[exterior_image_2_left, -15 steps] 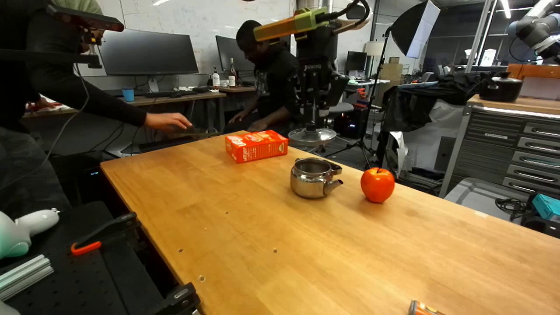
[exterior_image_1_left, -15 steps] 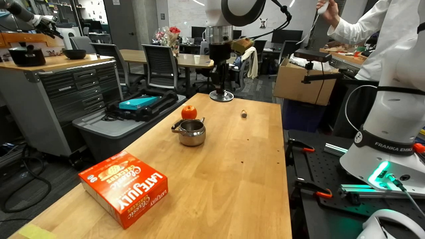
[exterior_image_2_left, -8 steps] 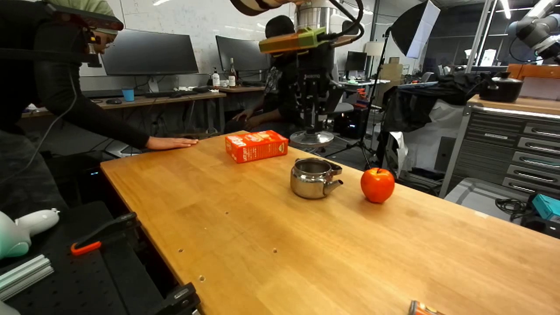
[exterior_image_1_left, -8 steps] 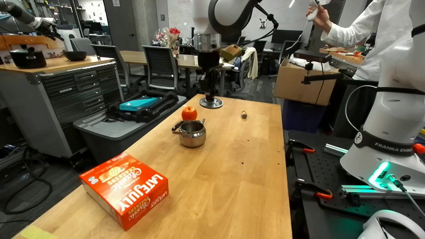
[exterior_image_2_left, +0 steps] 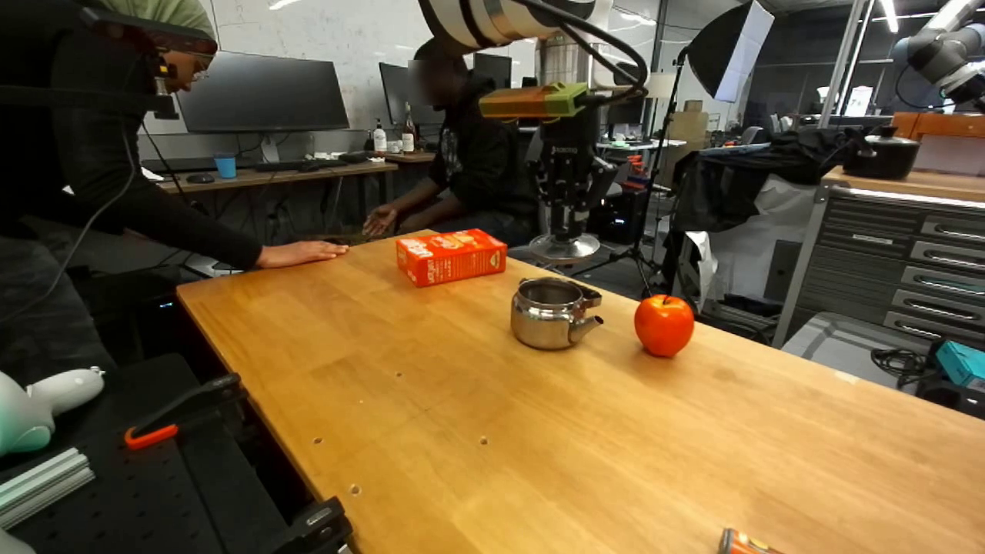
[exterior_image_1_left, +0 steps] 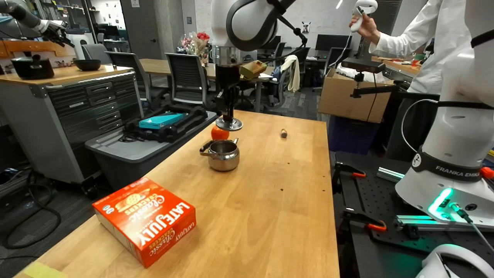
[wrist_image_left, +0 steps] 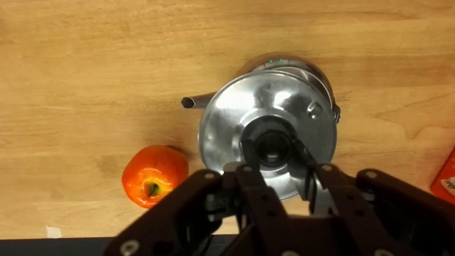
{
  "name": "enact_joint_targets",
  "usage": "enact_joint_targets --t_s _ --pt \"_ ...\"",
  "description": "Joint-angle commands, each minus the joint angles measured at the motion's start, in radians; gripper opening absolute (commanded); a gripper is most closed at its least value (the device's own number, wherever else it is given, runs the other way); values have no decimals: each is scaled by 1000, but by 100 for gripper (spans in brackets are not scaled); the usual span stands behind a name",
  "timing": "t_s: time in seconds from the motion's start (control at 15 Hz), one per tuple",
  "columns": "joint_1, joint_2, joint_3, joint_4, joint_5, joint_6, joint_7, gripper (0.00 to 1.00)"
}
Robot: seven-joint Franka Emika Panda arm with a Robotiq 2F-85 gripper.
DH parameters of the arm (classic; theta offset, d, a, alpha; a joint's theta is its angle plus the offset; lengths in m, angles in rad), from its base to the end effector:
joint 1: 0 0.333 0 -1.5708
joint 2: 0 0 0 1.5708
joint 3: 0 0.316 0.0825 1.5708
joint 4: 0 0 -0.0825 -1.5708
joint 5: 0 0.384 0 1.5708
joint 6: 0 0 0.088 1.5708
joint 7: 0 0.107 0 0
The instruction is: Pick up the lid and put it on the kettle
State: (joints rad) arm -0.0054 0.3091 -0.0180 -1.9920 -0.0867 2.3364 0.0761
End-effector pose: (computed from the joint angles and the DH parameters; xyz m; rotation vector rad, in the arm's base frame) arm 0.6074 -0.0152 0.3105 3.0724 -0.0608 0.0569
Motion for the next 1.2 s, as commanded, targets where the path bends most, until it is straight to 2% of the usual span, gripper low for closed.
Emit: enact_joint_targets --t_s 0.0,0.53,1.13 --pt "-2 80 6 97 40 -18 -11 7" --pt "-8 185 20 188 90 -76 -46 7" --pt "2 222 25 190 74 -96 -47 7"
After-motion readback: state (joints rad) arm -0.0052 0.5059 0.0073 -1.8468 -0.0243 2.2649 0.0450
